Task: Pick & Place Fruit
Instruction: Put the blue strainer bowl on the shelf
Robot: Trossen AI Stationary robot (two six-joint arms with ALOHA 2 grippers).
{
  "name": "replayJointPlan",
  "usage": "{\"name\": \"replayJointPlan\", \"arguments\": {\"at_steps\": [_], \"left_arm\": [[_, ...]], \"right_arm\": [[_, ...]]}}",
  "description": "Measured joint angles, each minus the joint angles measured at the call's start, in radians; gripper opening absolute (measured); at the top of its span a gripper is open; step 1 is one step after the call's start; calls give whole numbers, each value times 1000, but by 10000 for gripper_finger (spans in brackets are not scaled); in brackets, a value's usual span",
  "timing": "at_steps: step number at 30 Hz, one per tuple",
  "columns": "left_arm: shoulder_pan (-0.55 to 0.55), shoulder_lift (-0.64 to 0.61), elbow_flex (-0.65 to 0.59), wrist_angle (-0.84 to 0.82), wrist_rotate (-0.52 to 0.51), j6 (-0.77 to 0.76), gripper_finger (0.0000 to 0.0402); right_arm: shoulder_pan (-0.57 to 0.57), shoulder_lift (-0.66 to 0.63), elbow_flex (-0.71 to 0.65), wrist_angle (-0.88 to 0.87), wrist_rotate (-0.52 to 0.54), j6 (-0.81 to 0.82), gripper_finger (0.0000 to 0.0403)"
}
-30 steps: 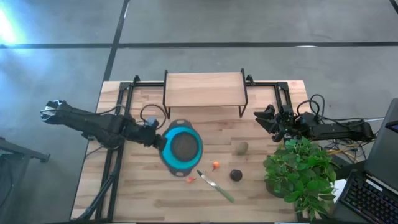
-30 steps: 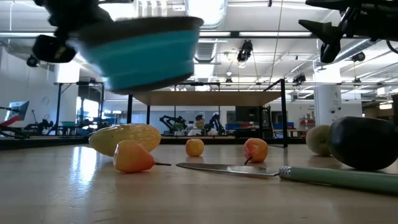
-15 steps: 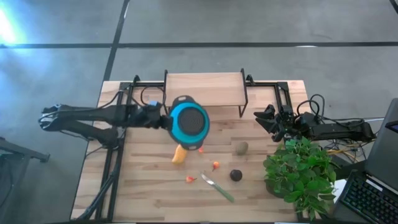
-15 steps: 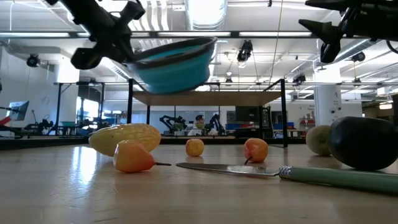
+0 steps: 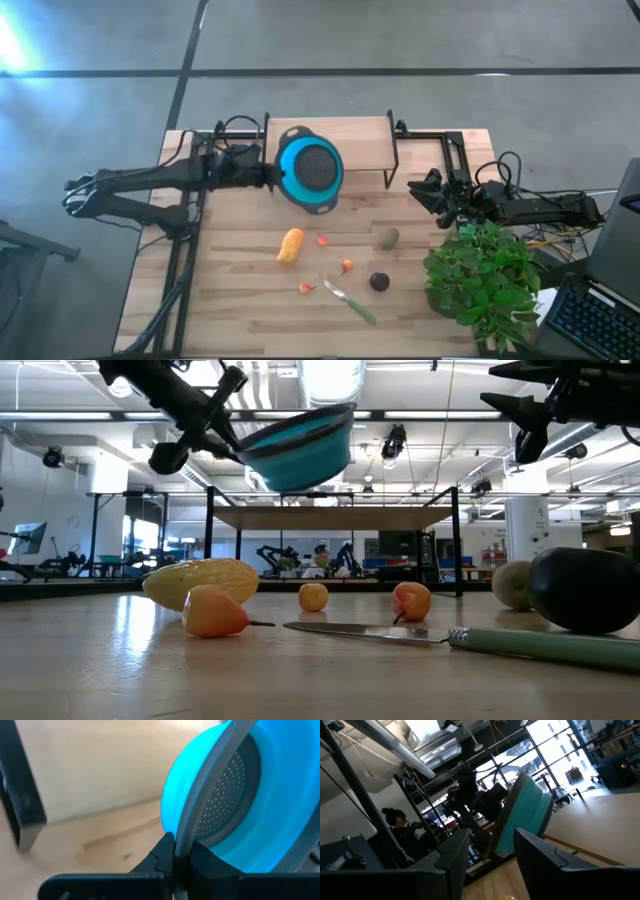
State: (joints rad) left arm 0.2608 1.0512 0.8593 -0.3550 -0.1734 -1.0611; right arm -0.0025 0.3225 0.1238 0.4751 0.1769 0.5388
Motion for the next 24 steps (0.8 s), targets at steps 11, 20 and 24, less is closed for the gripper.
{"name": "replayJointPlan", "arguments": {"at_steps": [11, 20, 24], "left_arm": [[140, 82, 229, -154, 10, 59, 19], [250, 272, 525, -405, 125, 100, 19], [310, 359, 685, -579, 194, 139, 19]], "right_arm": [[0, 0, 0, 0, 0, 0, 135], [0, 0, 0, 0, 0, 0, 152], [0, 0, 0, 0, -1, 0, 165]]}}
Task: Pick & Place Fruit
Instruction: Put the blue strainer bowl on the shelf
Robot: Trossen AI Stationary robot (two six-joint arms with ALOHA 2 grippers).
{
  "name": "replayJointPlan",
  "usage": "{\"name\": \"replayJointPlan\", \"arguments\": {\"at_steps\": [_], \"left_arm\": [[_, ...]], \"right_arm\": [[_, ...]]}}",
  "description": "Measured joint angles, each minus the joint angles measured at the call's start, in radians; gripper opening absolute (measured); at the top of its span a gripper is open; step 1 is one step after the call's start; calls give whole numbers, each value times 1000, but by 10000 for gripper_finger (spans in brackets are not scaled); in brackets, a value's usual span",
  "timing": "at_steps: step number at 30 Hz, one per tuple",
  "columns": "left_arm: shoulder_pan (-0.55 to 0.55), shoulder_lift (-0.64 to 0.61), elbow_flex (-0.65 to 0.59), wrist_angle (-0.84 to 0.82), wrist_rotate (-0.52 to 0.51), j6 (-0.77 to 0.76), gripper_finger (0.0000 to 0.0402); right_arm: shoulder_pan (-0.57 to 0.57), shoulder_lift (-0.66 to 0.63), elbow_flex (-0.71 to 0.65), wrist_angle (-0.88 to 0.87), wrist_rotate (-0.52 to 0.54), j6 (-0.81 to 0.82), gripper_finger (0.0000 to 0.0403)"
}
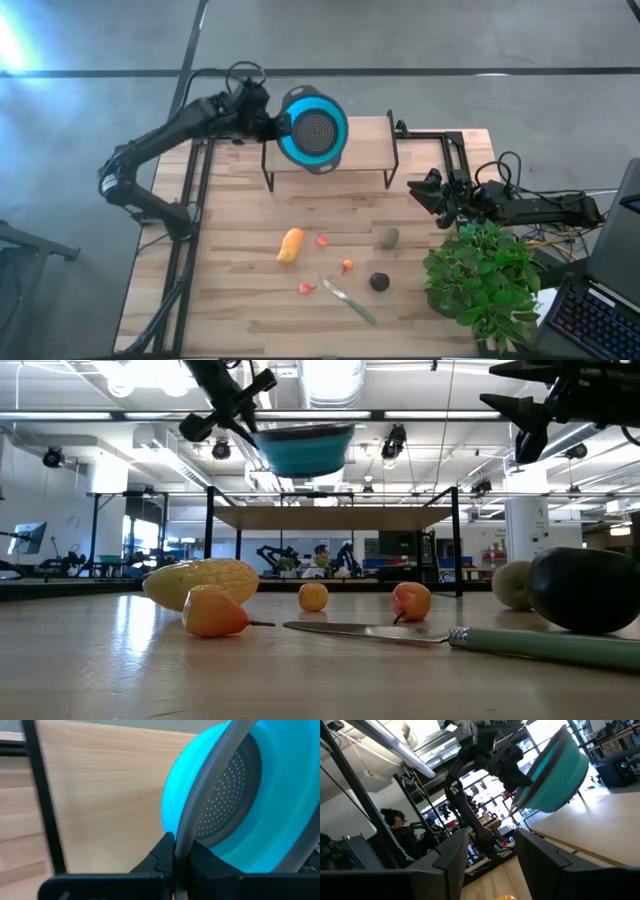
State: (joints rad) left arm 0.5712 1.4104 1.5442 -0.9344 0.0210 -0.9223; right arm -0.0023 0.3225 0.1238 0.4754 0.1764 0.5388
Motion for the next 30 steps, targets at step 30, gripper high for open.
{"name": "replayJointPlan", "arguments": {"at_steps": [30], "left_arm": [[204, 177, 118, -281, 251, 103, 25]], "right_arm": [[0, 0, 0, 1, -2, 0, 149]]}}
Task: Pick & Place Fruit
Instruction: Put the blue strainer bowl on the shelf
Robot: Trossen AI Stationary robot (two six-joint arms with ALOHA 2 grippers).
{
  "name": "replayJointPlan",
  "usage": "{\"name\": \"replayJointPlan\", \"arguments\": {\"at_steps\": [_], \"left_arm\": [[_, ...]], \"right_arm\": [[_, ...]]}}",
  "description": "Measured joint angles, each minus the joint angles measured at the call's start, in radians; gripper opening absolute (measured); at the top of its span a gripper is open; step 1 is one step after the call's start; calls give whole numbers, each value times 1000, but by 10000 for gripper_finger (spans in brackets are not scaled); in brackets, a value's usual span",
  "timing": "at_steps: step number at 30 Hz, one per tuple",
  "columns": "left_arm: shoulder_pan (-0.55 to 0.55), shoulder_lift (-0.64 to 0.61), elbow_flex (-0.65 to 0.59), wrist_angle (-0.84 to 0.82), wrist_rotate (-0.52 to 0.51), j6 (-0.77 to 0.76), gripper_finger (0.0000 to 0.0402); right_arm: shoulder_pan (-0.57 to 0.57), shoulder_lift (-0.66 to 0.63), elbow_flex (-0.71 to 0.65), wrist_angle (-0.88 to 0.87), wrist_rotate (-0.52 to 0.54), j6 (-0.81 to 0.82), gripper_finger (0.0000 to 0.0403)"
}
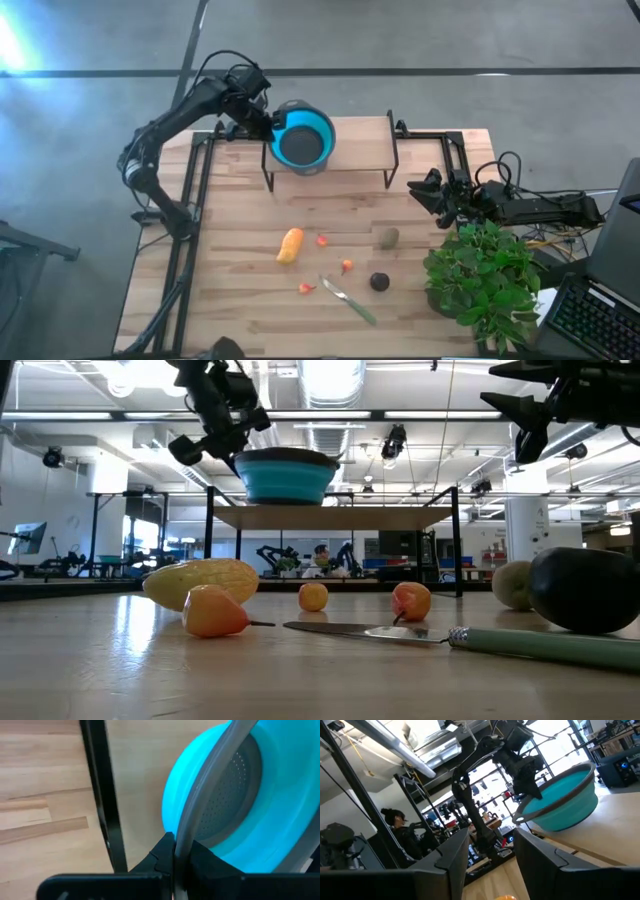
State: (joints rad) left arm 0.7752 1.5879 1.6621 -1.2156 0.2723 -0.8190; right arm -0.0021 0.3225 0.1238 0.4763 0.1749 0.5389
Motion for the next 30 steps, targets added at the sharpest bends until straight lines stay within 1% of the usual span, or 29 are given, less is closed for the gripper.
{"name": "replayJointPlan", "arguments": {"at_steps": [4, 10, 14, 21, 26, 30], "left_arm": [[25, 0, -27, 1, 21, -3, 27], [36, -4, -79, 37, 35, 17, 26], [36, -2, -82, 53, 28, 25, 36], [36, 0, -78, 69, 24, 36, 38], [36, -1, -77, 77, 22, 36, 56], [36, -1, -66, 82, 13, 44, 83]], "right_arm": [[0, 0, 0, 0, 0, 0, 150], [0, 0, 0, 0, 0, 0, 168], [0, 0, 0, 0, 0, 0, 181], [0, 0, 0, 0, 0, 0, 194], [0, 0, 0, 0, 0, 0, 195], [0, 0, 0, 0, 1, 0, 188]]}}
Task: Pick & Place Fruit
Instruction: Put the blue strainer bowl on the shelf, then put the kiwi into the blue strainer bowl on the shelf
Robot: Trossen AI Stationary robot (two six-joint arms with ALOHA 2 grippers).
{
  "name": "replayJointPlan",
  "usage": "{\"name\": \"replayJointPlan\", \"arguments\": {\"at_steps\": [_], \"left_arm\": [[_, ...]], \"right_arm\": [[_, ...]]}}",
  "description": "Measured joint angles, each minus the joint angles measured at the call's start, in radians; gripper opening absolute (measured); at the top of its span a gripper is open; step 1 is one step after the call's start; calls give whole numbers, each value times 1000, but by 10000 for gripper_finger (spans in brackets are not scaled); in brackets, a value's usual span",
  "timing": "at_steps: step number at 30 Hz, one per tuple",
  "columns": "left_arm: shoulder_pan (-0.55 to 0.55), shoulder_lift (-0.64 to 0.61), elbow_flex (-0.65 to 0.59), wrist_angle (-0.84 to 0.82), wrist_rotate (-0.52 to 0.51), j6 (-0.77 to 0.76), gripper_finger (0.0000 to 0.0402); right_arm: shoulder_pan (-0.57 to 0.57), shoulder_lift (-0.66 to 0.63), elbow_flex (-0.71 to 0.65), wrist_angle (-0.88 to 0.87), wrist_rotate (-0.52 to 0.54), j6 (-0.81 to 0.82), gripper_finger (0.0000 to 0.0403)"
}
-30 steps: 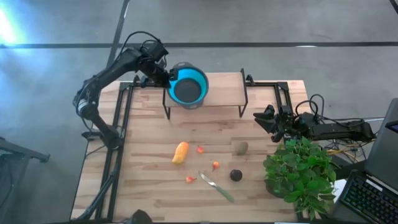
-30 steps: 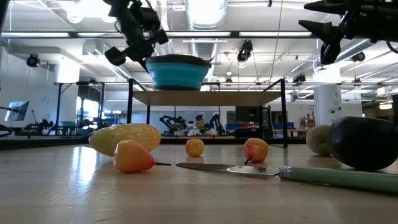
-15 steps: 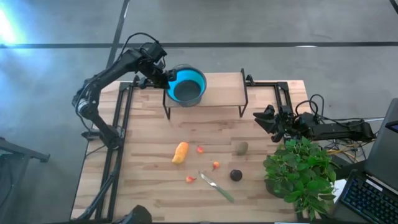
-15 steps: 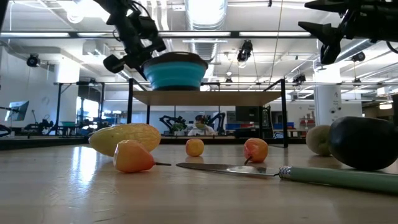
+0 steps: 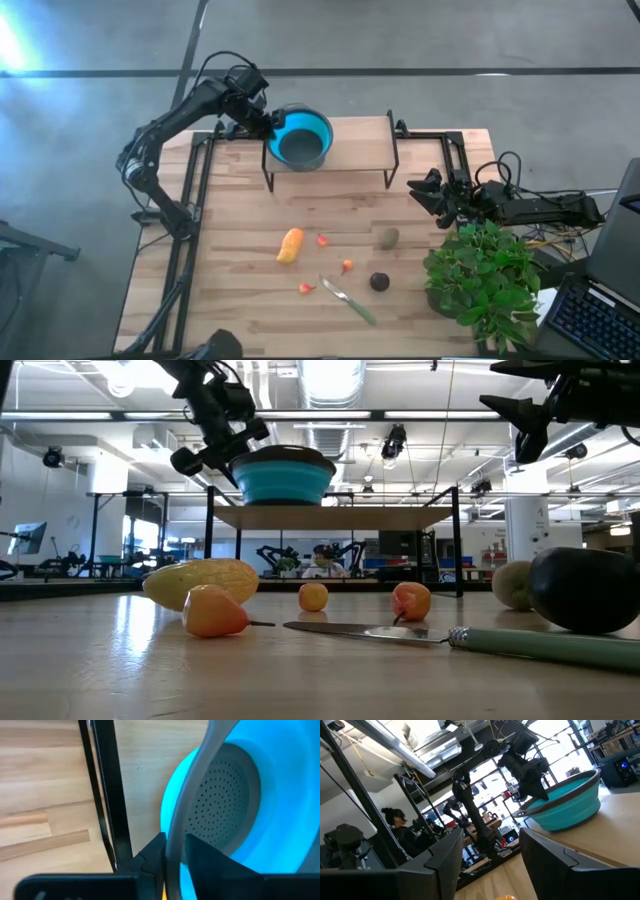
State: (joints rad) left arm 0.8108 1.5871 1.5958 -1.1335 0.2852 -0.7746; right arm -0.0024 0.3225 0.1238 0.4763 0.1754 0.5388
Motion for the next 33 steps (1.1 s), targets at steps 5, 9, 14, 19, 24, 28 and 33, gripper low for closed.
{"name": "replayJointPlan", "arguments": {"at_steps": [5, 9, 14, 19, 24, 28, 33], "left_arm": [[3, 0, 30, 3, -2, 0, 125], [7, 0, 62, 3, -1, 1, 158], [15, -2, 102, -13, 1, 23, 181], [17, -2, 117, -40, 2, 46, 182], [21, -2, 119, -74, 2, 64, 181], [25, -2, 119, -102, 2, 82, 181], [30, -2, 121, -129, 2, 104, 181]], "right_arm": [[0, 0, 0, 0, 0, 0, 181], [0, 0, 0, 0, 0, 0, 190], [0, 0, 0, 0, 0, 0, 210], [0, 0, 0, 0, 0, 0, 227], [0, 0, 0, 2, 0, 0, 239], [0, 0, 0, 2, 0, 0, 248], [0, 0, 0, 3, 0, 0, 258]]}}
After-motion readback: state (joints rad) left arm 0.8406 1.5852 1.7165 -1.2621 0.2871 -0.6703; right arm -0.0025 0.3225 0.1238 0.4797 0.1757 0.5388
